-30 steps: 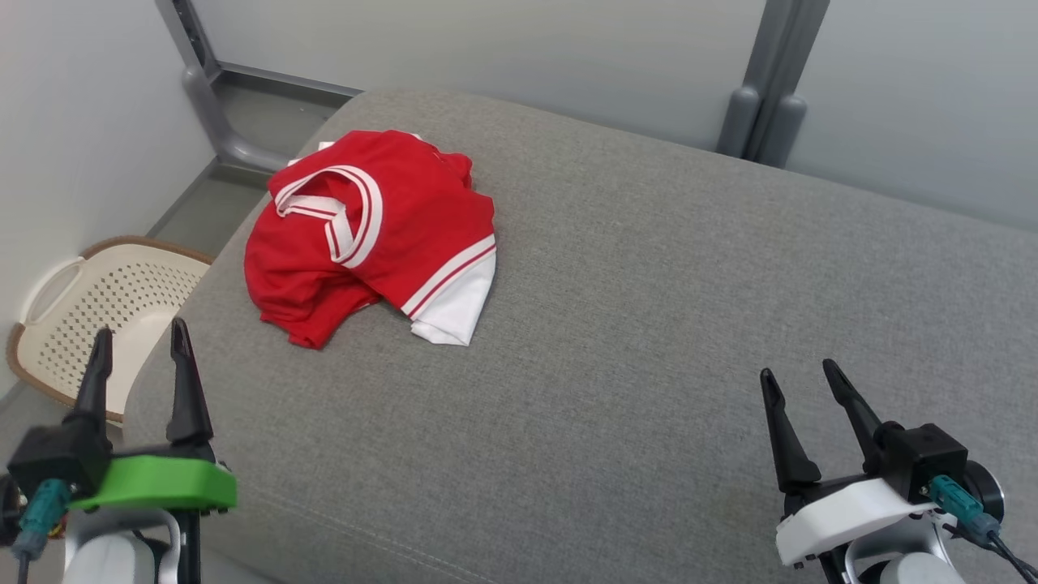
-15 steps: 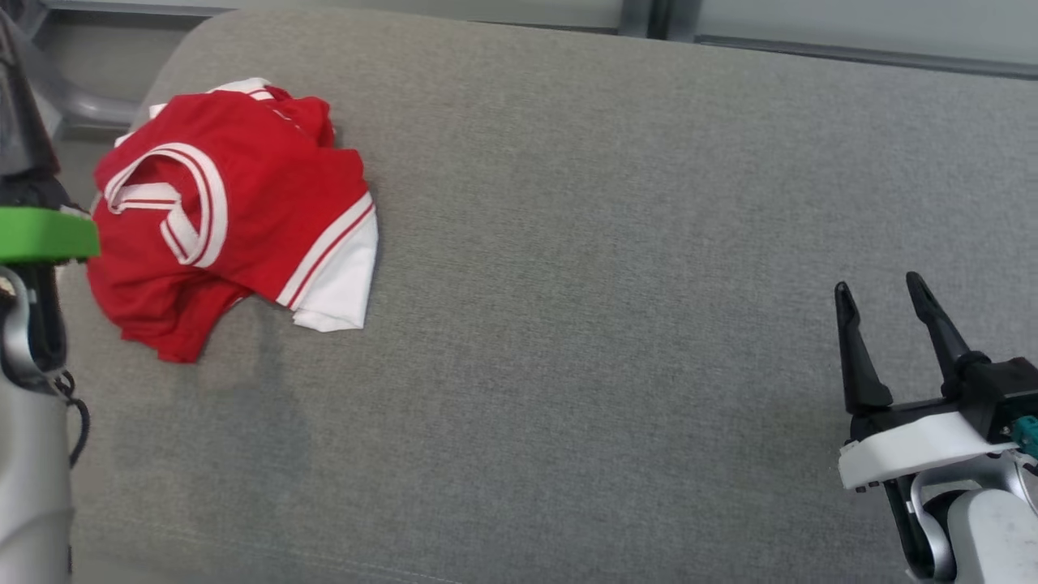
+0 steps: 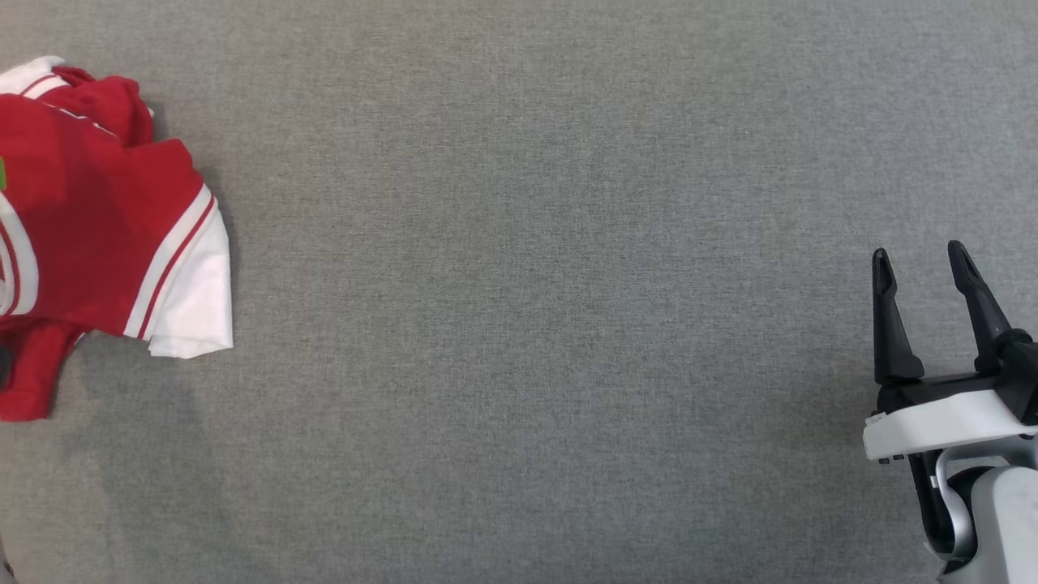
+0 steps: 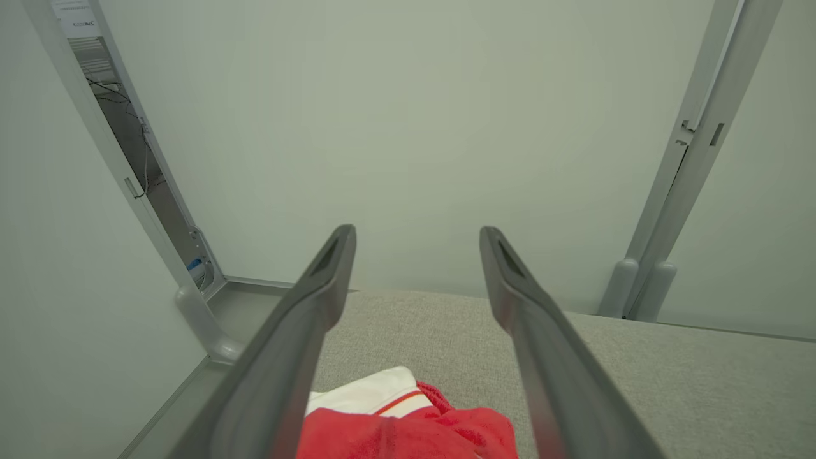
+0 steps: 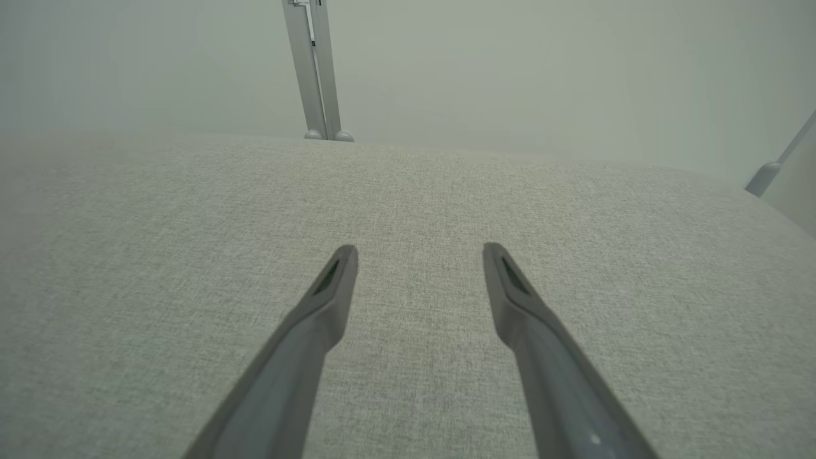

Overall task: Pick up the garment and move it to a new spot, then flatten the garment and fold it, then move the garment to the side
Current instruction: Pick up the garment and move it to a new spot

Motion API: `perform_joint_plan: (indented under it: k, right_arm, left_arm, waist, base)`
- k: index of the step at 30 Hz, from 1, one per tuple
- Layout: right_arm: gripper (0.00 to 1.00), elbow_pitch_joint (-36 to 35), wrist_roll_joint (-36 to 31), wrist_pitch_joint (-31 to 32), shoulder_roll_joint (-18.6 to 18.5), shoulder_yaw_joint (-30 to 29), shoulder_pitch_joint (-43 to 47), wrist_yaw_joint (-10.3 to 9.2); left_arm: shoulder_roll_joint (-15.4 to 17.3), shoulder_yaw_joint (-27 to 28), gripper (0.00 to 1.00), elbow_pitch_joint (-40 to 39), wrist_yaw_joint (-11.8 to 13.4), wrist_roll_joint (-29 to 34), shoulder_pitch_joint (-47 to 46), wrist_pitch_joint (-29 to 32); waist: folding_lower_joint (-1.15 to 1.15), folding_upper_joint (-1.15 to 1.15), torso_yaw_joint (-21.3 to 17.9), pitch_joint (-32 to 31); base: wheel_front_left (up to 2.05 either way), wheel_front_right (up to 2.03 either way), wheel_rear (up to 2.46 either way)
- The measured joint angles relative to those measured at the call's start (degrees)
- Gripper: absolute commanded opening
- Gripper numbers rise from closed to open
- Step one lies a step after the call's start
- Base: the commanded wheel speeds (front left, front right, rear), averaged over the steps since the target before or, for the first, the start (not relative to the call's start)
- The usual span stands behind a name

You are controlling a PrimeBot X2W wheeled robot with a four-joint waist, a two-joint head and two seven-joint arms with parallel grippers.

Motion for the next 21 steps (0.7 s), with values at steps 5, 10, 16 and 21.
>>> perform_joint_plan:
  k: [5, 10, 16, 21]
  right_arm:
    - [1.0, 0.4, 0.0, -0.2, -0.1, 0.0, -0.4, 0.0]
    - [1.0, 0.5, -0.1, -0.3, 0.1, 0.0, -0.4, 0.0]
    - [1.0, 0.9, -0.1, -0.5, 0.3, 0.6, -0.6, 0.0]
    - [1.0, 1.0, -0.2, -0.5, 0.5, 0.7, -0.6, 0.0]
  left_arm:
    - [0.4, -1.1, 1.0, 7.8, -0.5, -1.6, -0.4, 6.6]
    - [0.8, -1.5, 1.0, 14.7, -1.2, -3.6, -0.1, 14.8]
    - [0.7, -2.4, 1.0, 19.8, -1.8, -6.1, 0.2, 21.3]
    - [0.7, -2.9, 0.18, 21.7, -2.1, -6.9, 0.4, 23.3]
  waist:
    - [0.0, 0.0, -1.9, 1.4]
    - [0.0, 0.0, -2.9, 1.6]
    - [0.0, 0.0, -3.6, 1.1]
    - [0.0, 0.0, -4.2, 0.6]
  base:
    - [0.0, 0.0, 0.0]
    - [0.0, 0.0, 0.0]
    - [0.0, 0.0, 0.0]
    - [0.0, 0.0, 0.0]
